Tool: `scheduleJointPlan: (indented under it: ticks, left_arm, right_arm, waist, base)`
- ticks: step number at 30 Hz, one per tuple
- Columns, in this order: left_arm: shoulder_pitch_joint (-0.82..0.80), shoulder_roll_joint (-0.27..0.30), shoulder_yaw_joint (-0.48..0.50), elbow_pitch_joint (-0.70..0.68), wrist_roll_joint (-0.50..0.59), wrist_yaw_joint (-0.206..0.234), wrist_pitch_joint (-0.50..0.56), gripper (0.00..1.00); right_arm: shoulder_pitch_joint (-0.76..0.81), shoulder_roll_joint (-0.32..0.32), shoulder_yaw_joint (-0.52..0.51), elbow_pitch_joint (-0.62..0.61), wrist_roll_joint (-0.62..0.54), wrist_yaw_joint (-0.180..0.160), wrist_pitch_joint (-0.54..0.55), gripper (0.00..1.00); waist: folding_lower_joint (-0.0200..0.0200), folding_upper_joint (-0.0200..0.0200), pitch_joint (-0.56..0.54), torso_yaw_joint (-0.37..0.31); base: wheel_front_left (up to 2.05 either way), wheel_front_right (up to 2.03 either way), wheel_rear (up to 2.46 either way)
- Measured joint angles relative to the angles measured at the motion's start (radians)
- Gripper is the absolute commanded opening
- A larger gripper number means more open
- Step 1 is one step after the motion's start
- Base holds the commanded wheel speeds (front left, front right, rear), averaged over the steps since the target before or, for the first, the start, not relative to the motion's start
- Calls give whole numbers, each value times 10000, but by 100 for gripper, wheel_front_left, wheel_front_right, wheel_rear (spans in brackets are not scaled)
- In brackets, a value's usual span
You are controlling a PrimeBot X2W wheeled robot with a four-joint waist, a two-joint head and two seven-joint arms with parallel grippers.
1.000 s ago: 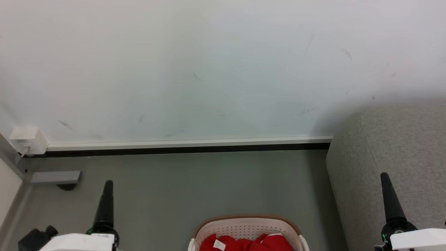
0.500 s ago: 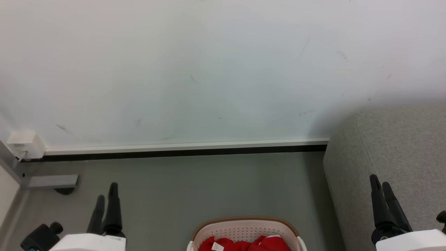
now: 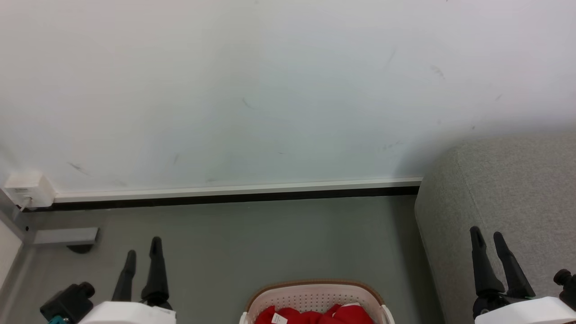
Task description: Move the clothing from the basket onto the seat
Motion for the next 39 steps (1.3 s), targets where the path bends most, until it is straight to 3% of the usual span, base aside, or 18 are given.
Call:
scheduleJointPlan:
  ticks: [39]
  left_arm:
    - [71,33,-104,-150,3824,222,-907,100]
  right_arm:
    - [-224,295,-58,476,-4040,0,-326,100]
  waist:
    - [0,0,-116,-161]
  base:
    - [0,0,0]
